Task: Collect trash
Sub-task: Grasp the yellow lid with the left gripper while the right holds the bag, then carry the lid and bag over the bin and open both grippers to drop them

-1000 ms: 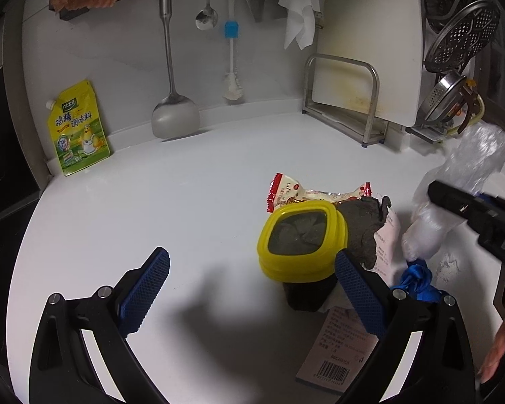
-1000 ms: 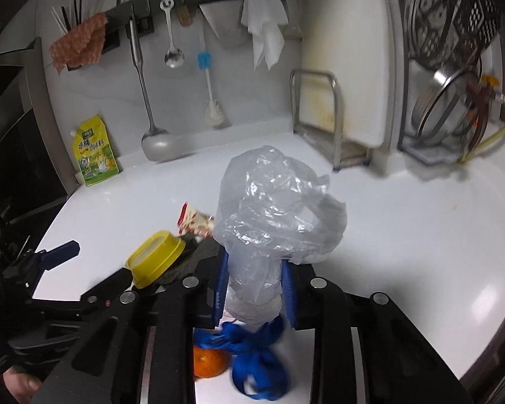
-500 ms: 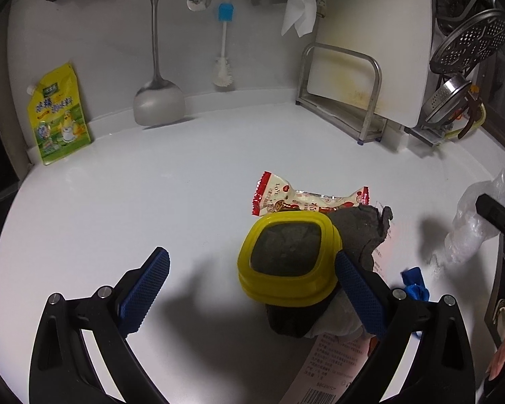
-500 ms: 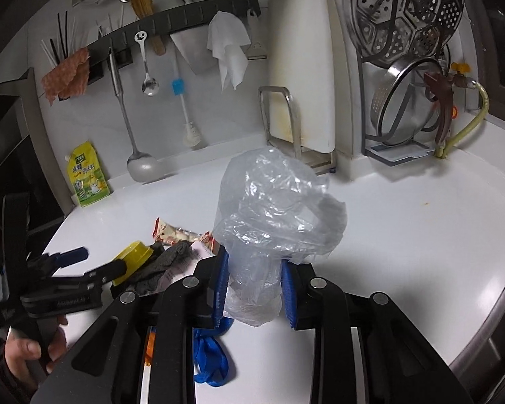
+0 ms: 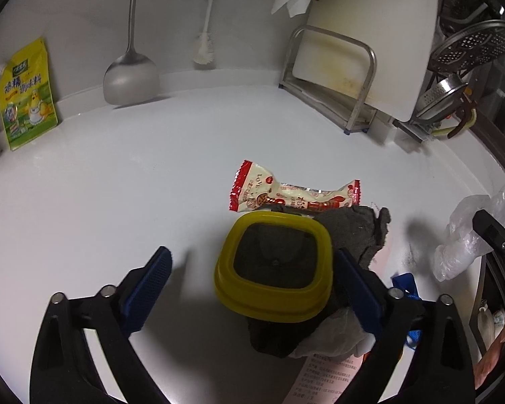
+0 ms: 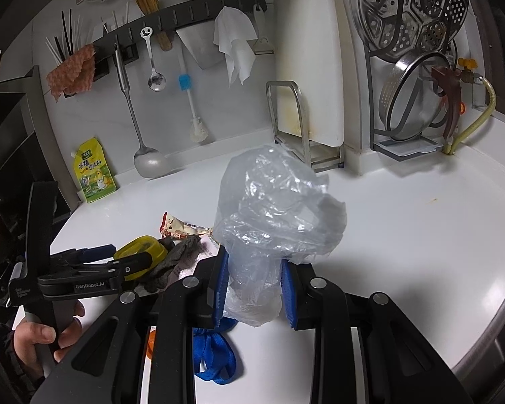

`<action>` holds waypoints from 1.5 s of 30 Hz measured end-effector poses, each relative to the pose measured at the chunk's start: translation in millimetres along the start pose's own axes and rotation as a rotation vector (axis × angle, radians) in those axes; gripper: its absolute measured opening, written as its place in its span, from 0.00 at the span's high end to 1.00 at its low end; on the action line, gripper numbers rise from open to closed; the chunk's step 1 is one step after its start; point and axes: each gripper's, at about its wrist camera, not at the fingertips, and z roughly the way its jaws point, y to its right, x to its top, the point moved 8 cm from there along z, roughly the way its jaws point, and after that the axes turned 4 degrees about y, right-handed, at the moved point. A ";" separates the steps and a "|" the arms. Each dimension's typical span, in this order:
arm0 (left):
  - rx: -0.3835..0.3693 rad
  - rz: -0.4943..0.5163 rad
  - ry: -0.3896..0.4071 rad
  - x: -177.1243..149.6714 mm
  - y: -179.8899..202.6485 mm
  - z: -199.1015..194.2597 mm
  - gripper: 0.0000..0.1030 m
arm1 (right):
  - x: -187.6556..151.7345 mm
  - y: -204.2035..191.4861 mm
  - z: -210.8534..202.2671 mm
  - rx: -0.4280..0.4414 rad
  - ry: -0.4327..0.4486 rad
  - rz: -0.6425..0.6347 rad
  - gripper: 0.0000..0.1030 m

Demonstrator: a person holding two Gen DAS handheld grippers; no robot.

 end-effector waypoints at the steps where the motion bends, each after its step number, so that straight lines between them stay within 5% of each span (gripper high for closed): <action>1: -0.008 0.009 0.001 0.0 2.0 -0.4 0.24 | -0.1 0.1 -0.2 0.000 0.000 -0.001 0.74; 3: -0.023 0.035 0.002 -1.6 8.7 -1.6 0.35 | -0.1 -0.5 -0.9 0.000 0.002 -0.002 0.74; 18: 0.091 0.075 0.173 14.5 -5.2 -67.3 0.35 | 2.7 0.8 -9.0 -0.011 0.025 -0.001 0.74; 27: 0.101 0.105 0.222 -23.8 5.5 -139.5 0.35 | -12.7 -8.1 -57.0 -0.041 0.073 -0.005 0.74; 36: 0.057 0.164 0.232 -89.3 44.4 -191.2 0.35 | -78.9 -32.4 -148.0 -0.110 0.083 0.005 0.74; 45: 0.077 0.214 0.241 -147.6 60.3 -227.7 0.35 | -173.7 -44.0 -200.0 -0.151 -0.013 0.120 0.74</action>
